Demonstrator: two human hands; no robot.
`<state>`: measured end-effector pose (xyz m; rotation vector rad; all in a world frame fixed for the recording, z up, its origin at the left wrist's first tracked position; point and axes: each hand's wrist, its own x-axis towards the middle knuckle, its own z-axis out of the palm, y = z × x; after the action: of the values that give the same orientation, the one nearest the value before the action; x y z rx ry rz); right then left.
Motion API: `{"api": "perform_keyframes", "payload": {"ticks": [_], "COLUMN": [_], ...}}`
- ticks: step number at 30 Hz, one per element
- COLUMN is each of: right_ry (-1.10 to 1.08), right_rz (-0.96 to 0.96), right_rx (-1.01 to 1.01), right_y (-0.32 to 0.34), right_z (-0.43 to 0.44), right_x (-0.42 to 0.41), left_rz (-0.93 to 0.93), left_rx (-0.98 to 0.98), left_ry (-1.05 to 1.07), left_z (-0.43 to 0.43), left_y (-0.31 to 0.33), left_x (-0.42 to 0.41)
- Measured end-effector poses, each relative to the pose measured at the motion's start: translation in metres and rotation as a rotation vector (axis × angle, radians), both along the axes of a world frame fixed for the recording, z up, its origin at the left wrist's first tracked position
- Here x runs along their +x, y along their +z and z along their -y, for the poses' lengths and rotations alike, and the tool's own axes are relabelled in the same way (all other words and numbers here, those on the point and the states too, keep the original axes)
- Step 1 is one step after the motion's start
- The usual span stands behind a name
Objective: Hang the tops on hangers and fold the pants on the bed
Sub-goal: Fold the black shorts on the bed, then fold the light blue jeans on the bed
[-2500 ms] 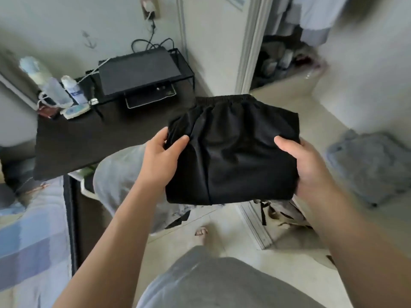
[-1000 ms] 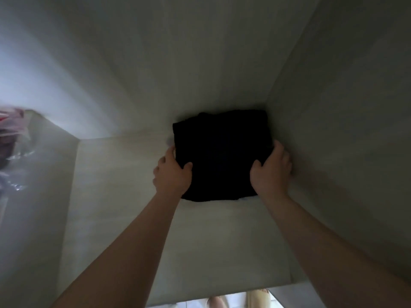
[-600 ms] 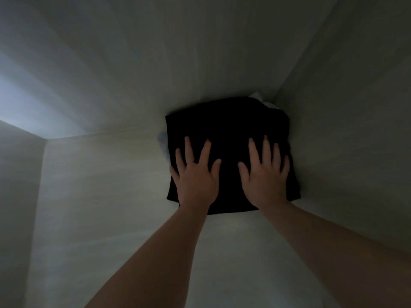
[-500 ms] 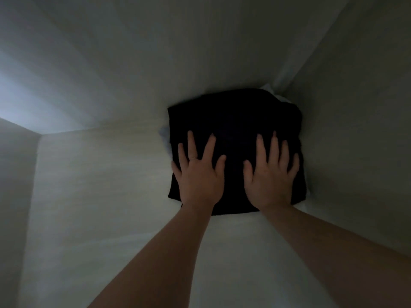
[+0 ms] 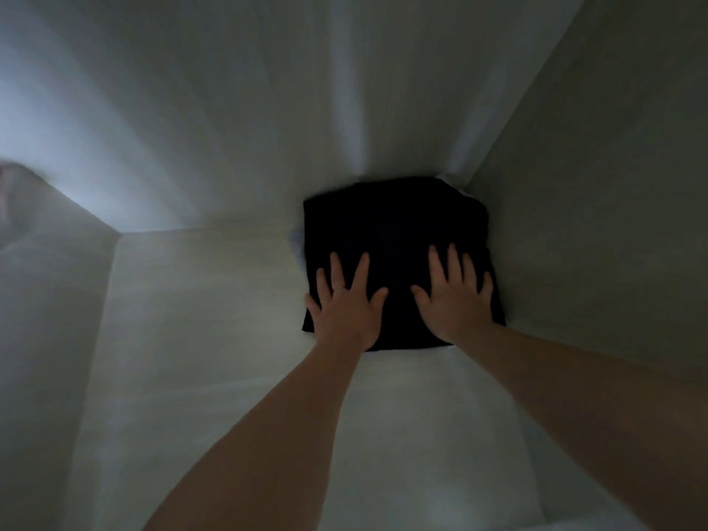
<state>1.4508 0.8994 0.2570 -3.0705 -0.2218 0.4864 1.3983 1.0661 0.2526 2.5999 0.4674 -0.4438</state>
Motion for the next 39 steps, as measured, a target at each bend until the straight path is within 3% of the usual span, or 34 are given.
{"api": "perform_keyframes", "payload": {"ticks": [7, 11, 20, 27, 39], "right_ry": [0.055, 0.077, 0.287, 0.61, 0.968], "right_rz": [-0.324, -0.367, -0.307, -0.182, -0.358], "right_rx": [-0.024, -0.036, 0.09, 0.243, 0.641], "right_y": [0.055, 0.085, 0.134, 0.178, 0.237], "right_z": [0.017, 0.025, 0.049, 0.086, 0.115], "right_x": [-0.098, -0.166, -0.275, -0.34, -0.455], "left_rz": [-0.2, -0.268, -0.102, 0.119, 0.355], "left_rx": [-0.022, -0.007, 0.031, 0.097, 0.173], "left_ry": [0.004, 0.107, 0.339, 0.485, 0.857], "left_z": [0.024, 0.033, 0.082, 0.144, 0.253], "left_y": [0.017, 0.047, 0.12, 0.183, 0.239], "left_x": [-0.143, -0.219, -0.342, -0.427, -0.585]}}
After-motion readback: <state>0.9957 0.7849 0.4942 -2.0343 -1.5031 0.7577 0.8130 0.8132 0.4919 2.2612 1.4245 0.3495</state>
